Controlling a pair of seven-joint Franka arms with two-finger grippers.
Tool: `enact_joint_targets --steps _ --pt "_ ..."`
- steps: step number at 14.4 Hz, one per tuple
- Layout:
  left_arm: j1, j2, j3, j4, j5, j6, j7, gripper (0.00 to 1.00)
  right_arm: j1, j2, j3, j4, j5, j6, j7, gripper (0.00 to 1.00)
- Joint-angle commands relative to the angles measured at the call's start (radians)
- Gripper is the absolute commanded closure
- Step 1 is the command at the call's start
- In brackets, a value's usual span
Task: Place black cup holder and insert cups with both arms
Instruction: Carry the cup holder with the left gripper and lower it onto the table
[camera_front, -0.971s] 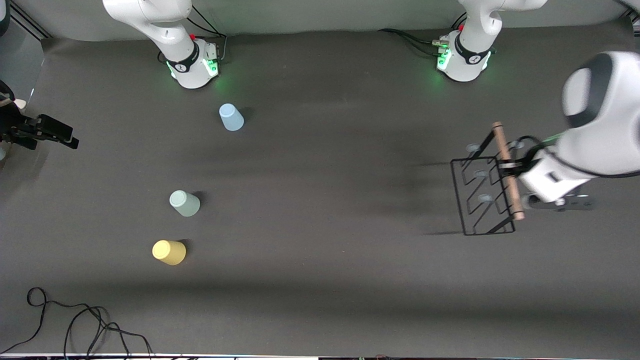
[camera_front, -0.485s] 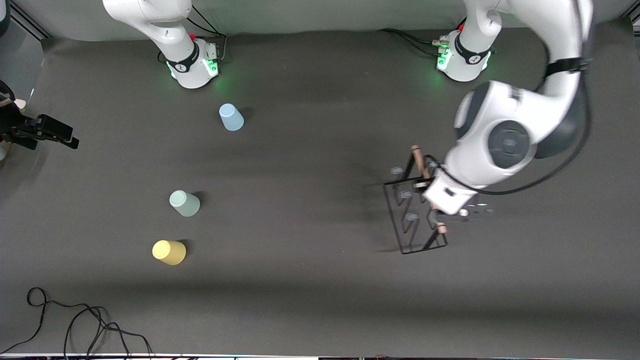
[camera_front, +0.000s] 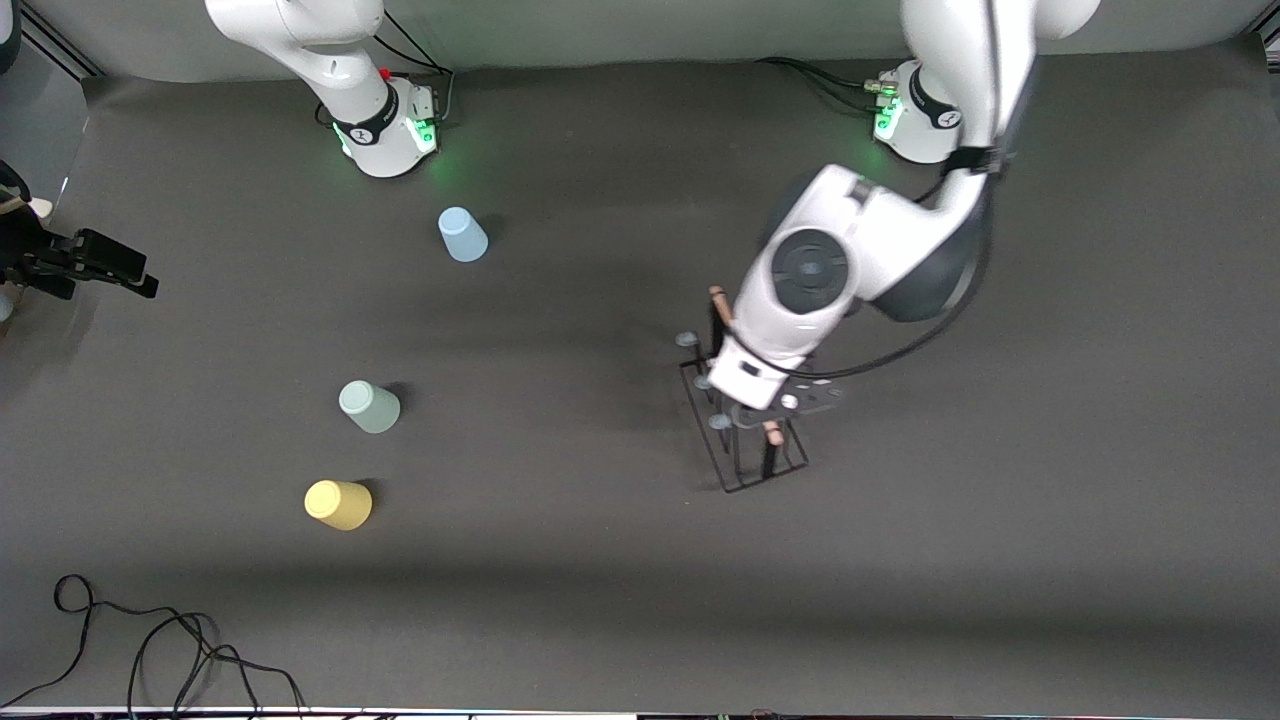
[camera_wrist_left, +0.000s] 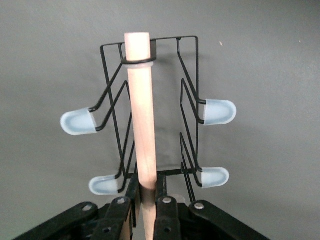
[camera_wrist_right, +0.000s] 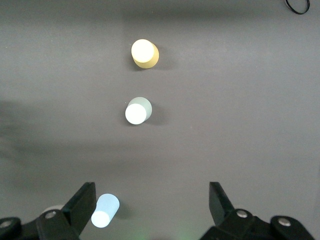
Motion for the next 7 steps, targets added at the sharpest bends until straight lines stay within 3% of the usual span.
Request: enact_joint_targets --steps 1,4,7 --pt "-0.068 0.088 0.017 0.114 -0.011 -0.006 -0.116 1.0 0.001 0.001 -0.004 0.007 0.021 -0.001 0.005 0.0" --pt "-0.085 0.108 0.002 0.149 -0.006 -0.008 -0.095 1.0 0.001 0.002 -0.005 0.007 0.021 0.001 0.005 0.0" --pt "-0.085 0.106 -0.044 0.151 -0.002 -0.008 0.07 1.0 -0.001 0.002 -0.005 0.007 0.021 0.001 0.005 0.0"
